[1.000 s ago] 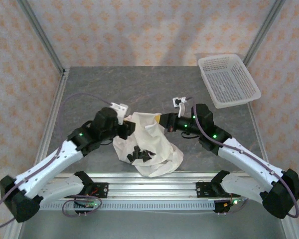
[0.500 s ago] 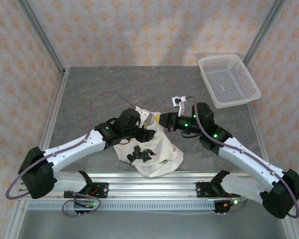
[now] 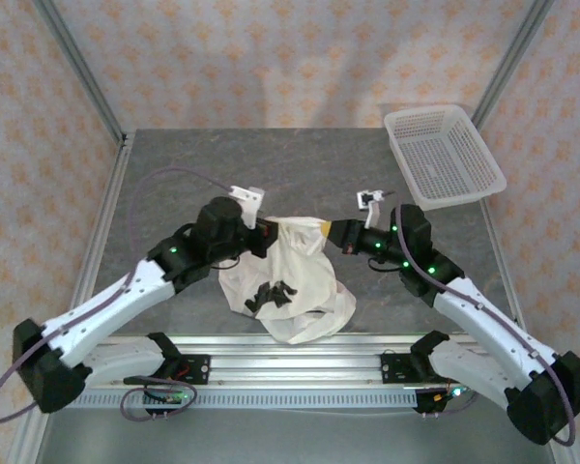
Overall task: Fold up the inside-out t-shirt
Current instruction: Turn the T-shirt inside out at the center of the table.
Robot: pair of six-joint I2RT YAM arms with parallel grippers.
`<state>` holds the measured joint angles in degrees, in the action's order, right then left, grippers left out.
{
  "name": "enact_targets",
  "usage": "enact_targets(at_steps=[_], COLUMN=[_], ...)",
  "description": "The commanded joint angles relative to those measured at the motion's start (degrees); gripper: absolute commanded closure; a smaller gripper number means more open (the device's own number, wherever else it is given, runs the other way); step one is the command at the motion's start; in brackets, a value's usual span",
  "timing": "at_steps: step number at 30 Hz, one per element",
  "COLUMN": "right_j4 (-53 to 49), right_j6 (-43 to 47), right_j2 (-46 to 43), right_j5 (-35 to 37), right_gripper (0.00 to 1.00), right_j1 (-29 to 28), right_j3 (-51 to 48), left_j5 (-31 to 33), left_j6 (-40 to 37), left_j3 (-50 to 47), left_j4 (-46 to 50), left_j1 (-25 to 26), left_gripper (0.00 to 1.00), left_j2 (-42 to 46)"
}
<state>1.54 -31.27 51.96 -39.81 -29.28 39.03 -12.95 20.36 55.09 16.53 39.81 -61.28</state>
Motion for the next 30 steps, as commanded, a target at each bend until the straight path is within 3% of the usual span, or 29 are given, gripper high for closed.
enact_targets(at_steps=[1,4,7,10,13,15,17,20,25,27,29,30], right_j4=[-4.8,-9.6,-12.0,-15.0,-10.2,-5.3,-1.3,-2.8,-6.7,-6.9,-7.5,-7.9], right_j6=[1.9,5.2,5.0,3.4,0.3,-1.6,0.7,9.6,25.2,26.4,27.1,27.3], right_j2=[-1.1,-1.0,-1.6,-6.2,-10.9,-11.0,-8.8,-2.4,10.6,14.8,17.2,17.6], right_j5=[-0.5,5.0,5.9,12.4,20.6,27.5,31.9,38.8,51.3,60.1,64.4,64.9], right_gripper=[1.00,0.96,0.75,0.66,0.57,0.46,0.30,0.22,0.21,0.25,0.38,0.55], right_j1=[4.0,4.0,3.9,1.1,-7.8,-16.2,-23.1,-30.3,-35.7,-36.2,-36.1,-36.1], right_j3=[-5.1,-7.3,-7.1,-6.3,-8.0,-8.8,-8.8,-4.9,3.5,5.9,7.7,8.2], left_j5=[-4.4,-6.8,-7.8,-7.5,-7.6,-7.4,-7.0,-6.8,-6.2,-5.8,-5.2,-4.6], left_j6=[2.7,2.5,2.6,3.0,3.2,3.4,3.5,3.5,3.5,3.6,3.4,3.3], left_j3=[0.7,1.3,1.4,1.3,1.6,1.5,1.5,2.0,2.5,2.6,2.6,2.6], left_j4=[2.1,2.9,2.7,3.1,3.2,3.1,2.9,3.2,4.3,4.6,5.2,5.7], left_j1=[-2.0,-2.2,-2.2,-2.2,-2.2,-2.3,-2.2,-2.3,-2.3,-2.3,-2.2,-2.2], left_gripper=[1.00,1.00,1.00,1.00,1.00,1.00,1.00,1.00,1.00,1.00,1.00,1.00], left_j2=[4.0,4.7,3.7,2.1,1.0,0.9,0.9,0.6,0.2,0.2,0.4,0.4])
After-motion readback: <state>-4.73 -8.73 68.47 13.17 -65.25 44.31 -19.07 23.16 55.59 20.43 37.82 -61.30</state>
